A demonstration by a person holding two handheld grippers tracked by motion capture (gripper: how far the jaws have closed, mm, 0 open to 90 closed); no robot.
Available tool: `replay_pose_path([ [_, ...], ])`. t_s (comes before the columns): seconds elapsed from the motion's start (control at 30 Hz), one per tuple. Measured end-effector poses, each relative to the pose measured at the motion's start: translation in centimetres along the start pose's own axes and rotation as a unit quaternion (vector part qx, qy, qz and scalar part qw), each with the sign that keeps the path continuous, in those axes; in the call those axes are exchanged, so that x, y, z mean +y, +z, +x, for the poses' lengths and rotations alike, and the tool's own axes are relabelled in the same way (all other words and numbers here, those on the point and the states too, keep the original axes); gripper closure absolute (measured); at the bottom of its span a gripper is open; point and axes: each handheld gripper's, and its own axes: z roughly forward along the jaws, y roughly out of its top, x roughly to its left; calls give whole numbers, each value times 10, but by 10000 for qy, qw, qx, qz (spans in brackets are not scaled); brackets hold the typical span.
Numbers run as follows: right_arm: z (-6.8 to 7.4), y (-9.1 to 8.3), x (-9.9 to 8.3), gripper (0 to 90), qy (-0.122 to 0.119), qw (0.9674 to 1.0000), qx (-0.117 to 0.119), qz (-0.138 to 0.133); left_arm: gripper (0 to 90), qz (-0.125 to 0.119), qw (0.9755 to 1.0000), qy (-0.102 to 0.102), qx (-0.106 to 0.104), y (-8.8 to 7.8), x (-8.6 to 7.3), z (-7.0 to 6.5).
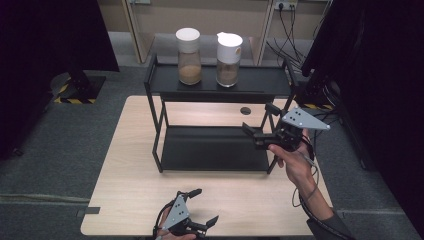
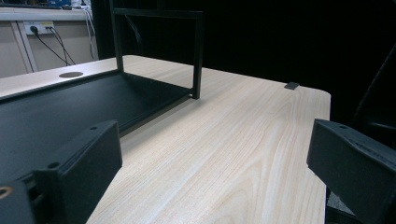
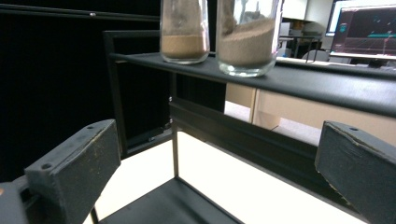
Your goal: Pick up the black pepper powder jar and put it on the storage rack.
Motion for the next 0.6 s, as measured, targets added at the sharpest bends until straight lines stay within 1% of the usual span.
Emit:
replay_pose_path([
  [0.1, 1, -4, -5, 5, 40, 10000, 22, -9, 26, 8, 10000, -4, -4, 0, 0, 1],
  [0.37, 3, -16, -17, 5, -24, 10000, 50, 29, 26, 9, 10000, 4, 1, 0, 0, 0],
  [0.43, 1, -18, -21, 5, 38, 10000, 50, 49, 26, 8, 10000, 20, 4, 0, 0, 0],
  [0.53, 1, -22, -29, 5, 53, 10000, 35, 47, 26, 9, 10000, 20, 7, 0, 0, 0],
  [0.6, -1, -24, -33, 5, 121, 9999, 93, 45, 26, 19, 10000, 12, 6, 0, 0, 0],
])
